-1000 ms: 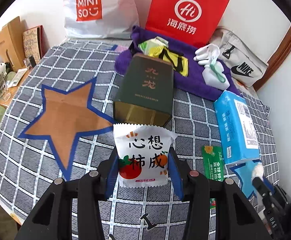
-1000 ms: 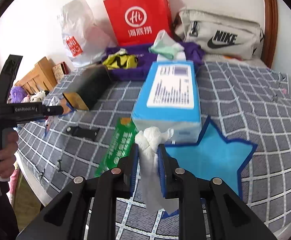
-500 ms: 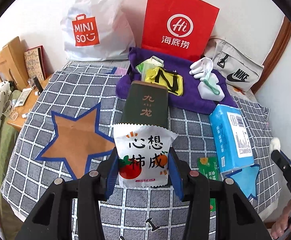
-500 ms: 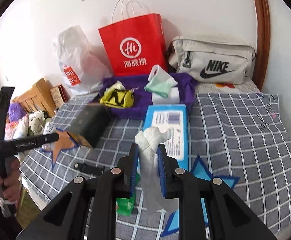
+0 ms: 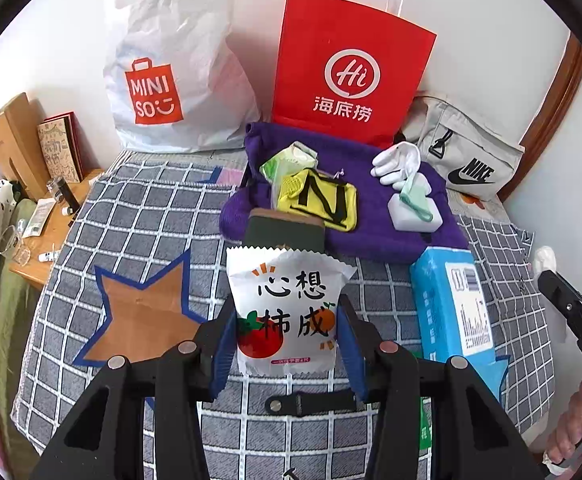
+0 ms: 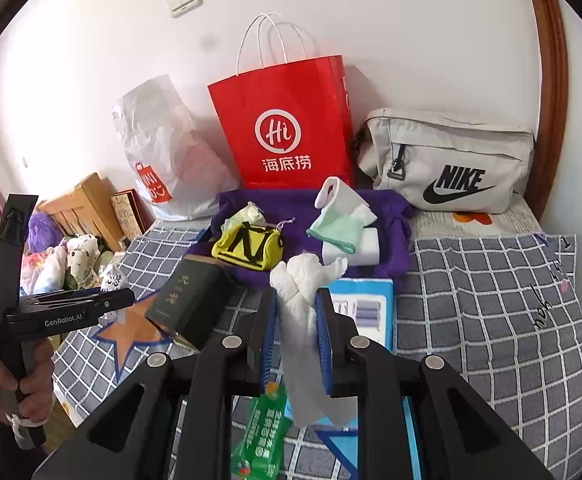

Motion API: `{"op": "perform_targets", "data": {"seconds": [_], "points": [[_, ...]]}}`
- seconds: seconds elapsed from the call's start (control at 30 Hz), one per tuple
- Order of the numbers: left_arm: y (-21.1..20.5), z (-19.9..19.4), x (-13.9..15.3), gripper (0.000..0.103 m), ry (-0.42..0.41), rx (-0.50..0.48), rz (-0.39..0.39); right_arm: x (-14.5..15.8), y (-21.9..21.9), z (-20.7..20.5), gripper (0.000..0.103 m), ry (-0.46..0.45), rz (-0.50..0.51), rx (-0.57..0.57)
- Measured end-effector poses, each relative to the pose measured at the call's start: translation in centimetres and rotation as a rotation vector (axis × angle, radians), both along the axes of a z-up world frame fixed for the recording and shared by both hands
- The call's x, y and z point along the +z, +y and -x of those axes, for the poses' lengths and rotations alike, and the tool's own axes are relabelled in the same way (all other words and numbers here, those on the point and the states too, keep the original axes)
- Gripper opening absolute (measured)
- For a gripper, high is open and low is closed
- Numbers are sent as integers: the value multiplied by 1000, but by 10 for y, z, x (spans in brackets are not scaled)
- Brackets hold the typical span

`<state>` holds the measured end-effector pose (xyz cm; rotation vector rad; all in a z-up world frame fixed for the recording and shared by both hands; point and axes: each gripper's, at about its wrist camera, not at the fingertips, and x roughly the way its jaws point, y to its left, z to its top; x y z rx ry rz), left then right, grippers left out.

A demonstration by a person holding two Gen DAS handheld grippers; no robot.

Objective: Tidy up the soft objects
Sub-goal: 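Carry the snack packet and the tissue toward the purple towel with both tools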

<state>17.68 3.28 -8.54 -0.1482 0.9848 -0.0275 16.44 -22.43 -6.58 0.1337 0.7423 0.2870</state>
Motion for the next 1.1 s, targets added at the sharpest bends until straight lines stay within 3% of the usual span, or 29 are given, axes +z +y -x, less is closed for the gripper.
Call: {"op": "perform_targets", "data": {"seconds": [0.73, 1.1], "points": [[3, -83, 0, 46, -8, -4, -26, -25, -6, -107, 20, 71, 21, -32], [4, -130, -20, 46, 17, -3, -22, -50, -18, -163, 22, 106, 21, -57]]}}
